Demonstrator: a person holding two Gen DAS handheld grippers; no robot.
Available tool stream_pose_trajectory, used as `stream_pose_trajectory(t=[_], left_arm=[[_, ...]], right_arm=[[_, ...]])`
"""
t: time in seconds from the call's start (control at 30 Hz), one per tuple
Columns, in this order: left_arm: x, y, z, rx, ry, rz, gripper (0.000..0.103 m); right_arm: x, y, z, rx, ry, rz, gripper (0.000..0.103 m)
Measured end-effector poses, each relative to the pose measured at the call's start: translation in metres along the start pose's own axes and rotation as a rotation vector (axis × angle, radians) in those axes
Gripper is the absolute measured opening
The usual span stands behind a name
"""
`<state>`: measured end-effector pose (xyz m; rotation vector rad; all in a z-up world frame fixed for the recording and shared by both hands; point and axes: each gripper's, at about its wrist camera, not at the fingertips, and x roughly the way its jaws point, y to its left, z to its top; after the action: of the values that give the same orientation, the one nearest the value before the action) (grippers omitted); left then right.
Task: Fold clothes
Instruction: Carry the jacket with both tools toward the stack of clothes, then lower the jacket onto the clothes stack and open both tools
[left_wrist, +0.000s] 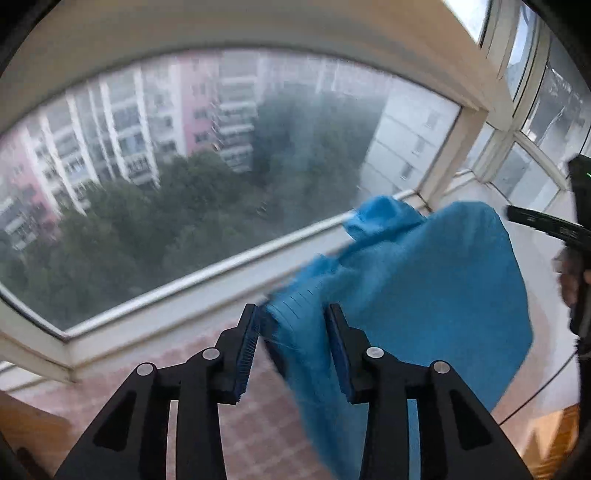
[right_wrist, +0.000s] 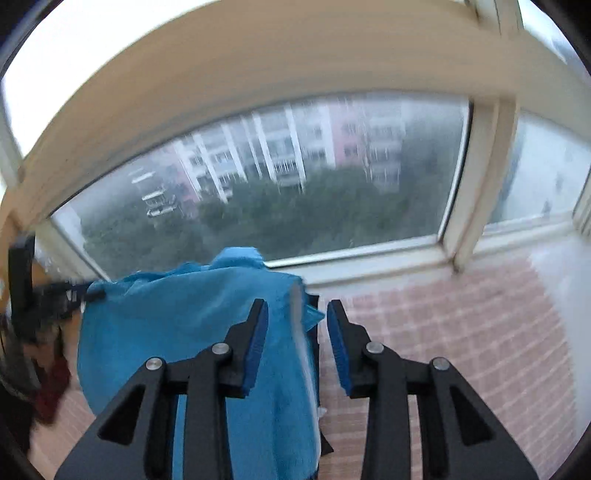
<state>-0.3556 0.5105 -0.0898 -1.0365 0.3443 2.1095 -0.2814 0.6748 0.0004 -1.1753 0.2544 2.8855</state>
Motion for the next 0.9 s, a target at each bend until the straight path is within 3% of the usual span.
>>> stream_pose_trajectory(t=[0.1,0.2,0.27,0.4,0.57,0.67,0.77,0.9], left_arm=[[-0.02,-0.008,0.004,0.034,-0.05,-0.01,0.032],[-0.021,-0.032,0.004,0.084,-0.067,-0.085,0.033],[0.0,-0.035,0.008,0.088,-0.047,-0.074,0.033],[0.047,-0.037,0.017,0.076,0.006,-0.044,0.03],[0.107,-0.039,0.028,0.061,0.073,-0.006,0.031],[0.104,-0.033,0.036,0.052,0.063,0.04,0.031],[0.086,-0.023,0.033,0.051,0.025,0.05,0.027],[0.034,-0.038,0.014,0.084,-0.034,0.016,0.027]], right_arm=[[-0.009,0.03,-0.017,-0.111,-0.025,0.035,0.031],[0.027,0.05,-0.013,-0.178,0.03,0.046,0.031],[0.062,0.051,-0.009,-0.197,0.065,-0.008,0.031],[0.132,0.013,0.005,-0.129,0.144,-0.114,0.027],[0.158,-0.014,0.011,-0.065,0.148,-0.092,0.026],[0.149,-0.022,0.021,-0.069,0.112,-0.148,0.026],[0.118,-0.03,0.026,-0.027,0.051,-0.1,0.026],[0.06,-0.012,0.008,-0.023,-0.017,-0.049,0.026]])
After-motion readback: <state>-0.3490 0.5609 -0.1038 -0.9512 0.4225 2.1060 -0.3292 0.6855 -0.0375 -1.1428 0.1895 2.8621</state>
